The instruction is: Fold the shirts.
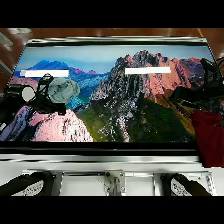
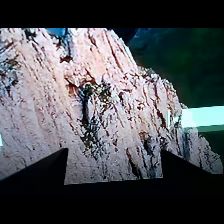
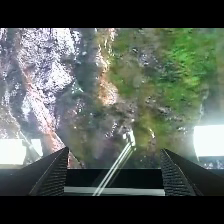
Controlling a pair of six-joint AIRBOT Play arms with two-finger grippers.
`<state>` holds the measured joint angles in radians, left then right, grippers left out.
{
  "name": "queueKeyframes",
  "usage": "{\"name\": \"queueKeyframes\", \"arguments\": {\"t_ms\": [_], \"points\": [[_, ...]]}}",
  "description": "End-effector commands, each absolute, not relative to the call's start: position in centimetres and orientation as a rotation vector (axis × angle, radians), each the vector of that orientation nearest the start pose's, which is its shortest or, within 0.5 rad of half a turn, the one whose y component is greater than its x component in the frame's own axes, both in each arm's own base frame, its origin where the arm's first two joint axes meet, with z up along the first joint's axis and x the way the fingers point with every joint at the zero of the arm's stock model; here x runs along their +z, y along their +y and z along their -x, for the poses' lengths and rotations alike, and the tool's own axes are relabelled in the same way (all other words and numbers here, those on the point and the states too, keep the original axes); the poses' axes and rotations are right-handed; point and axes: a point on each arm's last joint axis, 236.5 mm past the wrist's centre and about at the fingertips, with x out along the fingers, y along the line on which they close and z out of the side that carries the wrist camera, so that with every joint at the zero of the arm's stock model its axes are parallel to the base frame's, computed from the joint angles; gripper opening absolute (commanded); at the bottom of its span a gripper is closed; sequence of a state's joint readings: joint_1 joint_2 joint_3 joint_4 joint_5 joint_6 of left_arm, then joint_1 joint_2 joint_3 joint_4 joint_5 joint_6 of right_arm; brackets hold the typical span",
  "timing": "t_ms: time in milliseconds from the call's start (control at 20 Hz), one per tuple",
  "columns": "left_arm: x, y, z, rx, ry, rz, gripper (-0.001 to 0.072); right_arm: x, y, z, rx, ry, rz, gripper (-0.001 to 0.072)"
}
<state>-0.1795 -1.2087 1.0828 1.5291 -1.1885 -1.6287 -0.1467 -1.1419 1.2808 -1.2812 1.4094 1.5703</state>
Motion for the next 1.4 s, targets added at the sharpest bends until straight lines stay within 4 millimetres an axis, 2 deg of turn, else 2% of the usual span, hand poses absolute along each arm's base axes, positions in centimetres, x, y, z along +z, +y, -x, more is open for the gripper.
{"name": "queueKeyframes", "arguments": {"t_ms": [0,550,800,900,1000,1150,1250,1350], "points": [[0.5,-7.2,-34.7,-0.137,1.318,-0.031,0.0707,9.4,1.6,-35.1,0.091,1.239,-0.313,0.0674],[0.5,-7.2,-34.7,-0.137,1.318,-0.031,0.0707,9.4,1.6,-35.1,0.091,1.238,-0.313,0.0674],[0.6,-7.5,-34.7,-0.145,1.316,-0.02,0.0708,10.7,0.8,-38.5,0.065,1.083,-0.315,0.0674],[0.8,-7.7,-35.7,-0.147,1.275,-0.016,0.0707,11.4,1.0,-39.6,0.07,1.029,-0.331,0.0674],[1.2,-7.9,-36.9,-0.149,1.22,-0.01,0.0707,11.8,1.3,-40.1,0.08,1.004,-0.348,0.0674],[1.2,-7.9,-36.9,-0.149,1.219,-0.011,0.0707,12.1,2.4,-40.1,0.115,1.002,-0.39,0.0674],[2.1,-7.3,-39.6,-0.141,1.104,-0.055,0.0707,12.3,2.5,-40.2,0.118,0.996,-0.395,0.0674],[3.9,-5.2,-43.3,-0.068,0.99,-0.024,0.0709,12.2,2.5,-40.1,0.118,1.0,-0.395,0.0674]]}}
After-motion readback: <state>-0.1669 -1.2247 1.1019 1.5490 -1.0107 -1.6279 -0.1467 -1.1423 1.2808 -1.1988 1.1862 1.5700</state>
